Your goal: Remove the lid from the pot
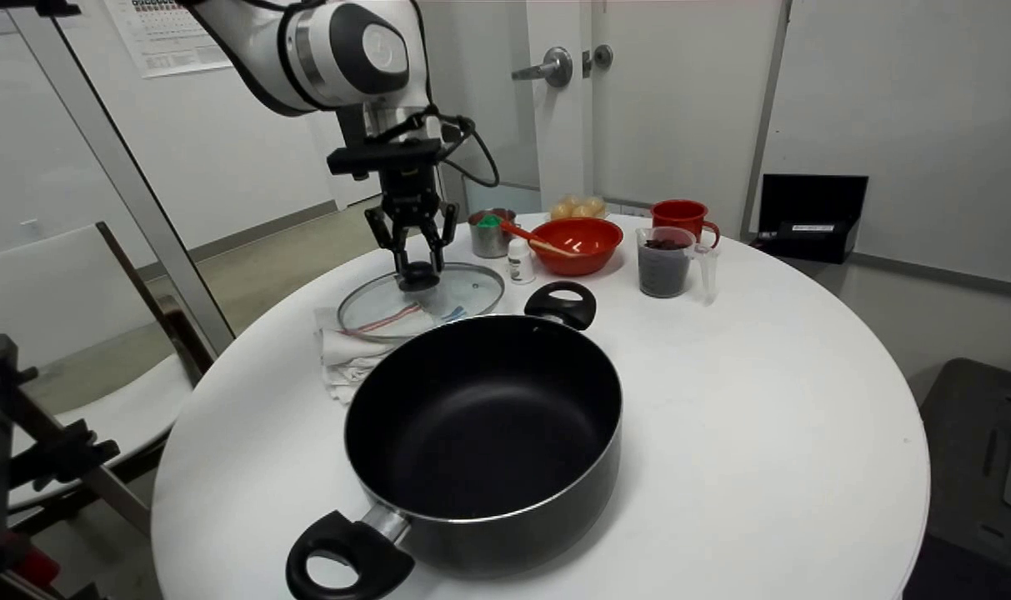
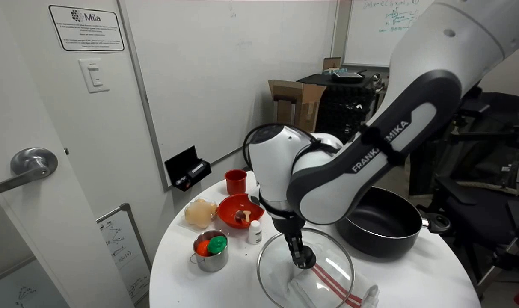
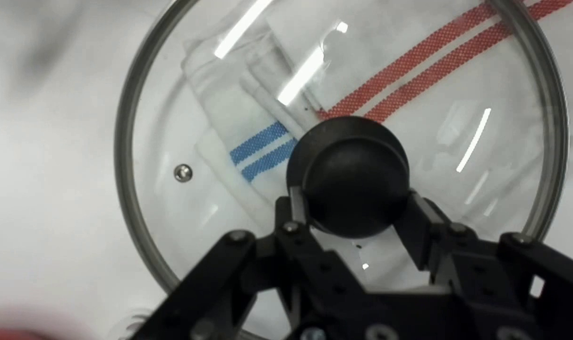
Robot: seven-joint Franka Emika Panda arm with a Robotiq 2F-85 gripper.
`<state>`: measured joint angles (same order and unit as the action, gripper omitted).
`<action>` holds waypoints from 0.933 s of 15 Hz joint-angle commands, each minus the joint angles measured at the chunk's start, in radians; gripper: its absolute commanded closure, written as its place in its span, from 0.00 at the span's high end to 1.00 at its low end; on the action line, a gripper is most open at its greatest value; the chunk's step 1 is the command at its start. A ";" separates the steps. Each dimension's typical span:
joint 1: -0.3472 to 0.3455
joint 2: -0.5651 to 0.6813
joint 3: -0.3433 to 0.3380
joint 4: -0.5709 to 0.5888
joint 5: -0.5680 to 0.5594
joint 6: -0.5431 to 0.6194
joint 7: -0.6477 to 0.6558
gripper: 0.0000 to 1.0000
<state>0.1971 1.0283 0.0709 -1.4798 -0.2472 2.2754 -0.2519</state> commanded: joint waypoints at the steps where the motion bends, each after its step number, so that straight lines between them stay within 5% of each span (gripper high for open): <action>1: 0.023 0.100 -0.022 0.127 -0.031 -0.058 -0.004 0.24; 6: 0.023 0.111 -0.013 0.178 -0.027 -0.100 -0.022 0.24; 7: 0.019 0.105 -0.009 0.171 -0.024 -0.103 -0.027 0.74; 11: -0.012 0.013 0.011 0.062 -0.023 -0.083 -0.092 0.95; 14: -0.040 -0.093 0.016 -0.056 -0.028 -0.042 -0.141 1.00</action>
<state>0.1948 1.0638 0.0660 -1.3923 -0.2546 2.2116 -0.3409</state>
